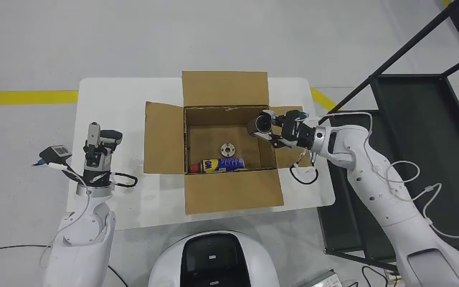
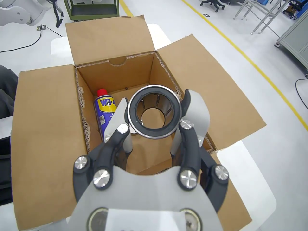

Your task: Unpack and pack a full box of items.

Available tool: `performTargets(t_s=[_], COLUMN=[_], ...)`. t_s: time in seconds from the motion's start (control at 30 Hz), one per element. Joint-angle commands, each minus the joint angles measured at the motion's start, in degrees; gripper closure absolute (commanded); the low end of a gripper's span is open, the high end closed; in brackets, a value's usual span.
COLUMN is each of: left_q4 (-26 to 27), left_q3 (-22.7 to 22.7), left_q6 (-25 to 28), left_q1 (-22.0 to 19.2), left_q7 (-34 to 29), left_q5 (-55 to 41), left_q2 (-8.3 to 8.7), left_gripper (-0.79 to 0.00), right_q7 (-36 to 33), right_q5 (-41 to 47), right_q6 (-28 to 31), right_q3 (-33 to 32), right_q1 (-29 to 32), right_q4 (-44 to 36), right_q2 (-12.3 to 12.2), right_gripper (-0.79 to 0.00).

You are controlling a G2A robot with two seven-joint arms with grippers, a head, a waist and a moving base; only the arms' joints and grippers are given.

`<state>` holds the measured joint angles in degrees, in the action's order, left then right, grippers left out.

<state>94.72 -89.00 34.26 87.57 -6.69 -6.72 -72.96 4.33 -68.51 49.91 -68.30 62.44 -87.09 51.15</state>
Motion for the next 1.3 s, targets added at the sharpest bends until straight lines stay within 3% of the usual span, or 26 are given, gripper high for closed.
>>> performTargets(t_s=[0.0, 0.17, 0.33, 0.5, 0.83, 1.27], left_q4=[0.0, 0.0, 0.0, 0.0, 0.0, 0.0], left_q3=[0.0, 0.0, 0.0, 0.0, 0.0, 0.0], left_q6=[0.0, 0.0, 0.0, 0.0, 0.0, 0.0], left_q1=[0.0, 0.0, 0.0, 0.0, 0.0, 0.0], left_q7=[0.0, 0.0, 0.0, 0.0, 0.0, 0.0], left_q5=[0.0, 0.0, 0.0, 0.0, 0.0, 0.0], left_q2=[0.0, 0.0, 0.0, 0.0, 0.0, 0.0], left_gripper=[-0.785, -0.785, -0.785, -0.785, -0.785, -0.785], right_q7=[-1.4, -5.1, -7.3, -6.7, -2.2, 3.8], right_q5=[-0.2, 2.0, 3.6, 1.3, -2.7, -6.3], right_q6=[0.4, 3.7, 7.3, 7.1, 6.6, 5.7], right_q3=[1.1, 9.4, 21.3, 29.7, 39.0, 44.6], right_q1=[-1.1, -10.5, -21.9, -29.0, -35.0, -38.5], right_q4=[-0.8, 3.5, 12.8, 22.4, 38.4, 52.7], right_q2=[0.3, 2.8, 7.4, 11.9, 19.2, 26.9], right_gripper=[0.0, 0.0, 0.0, 0.0, 0.0, -0.015])
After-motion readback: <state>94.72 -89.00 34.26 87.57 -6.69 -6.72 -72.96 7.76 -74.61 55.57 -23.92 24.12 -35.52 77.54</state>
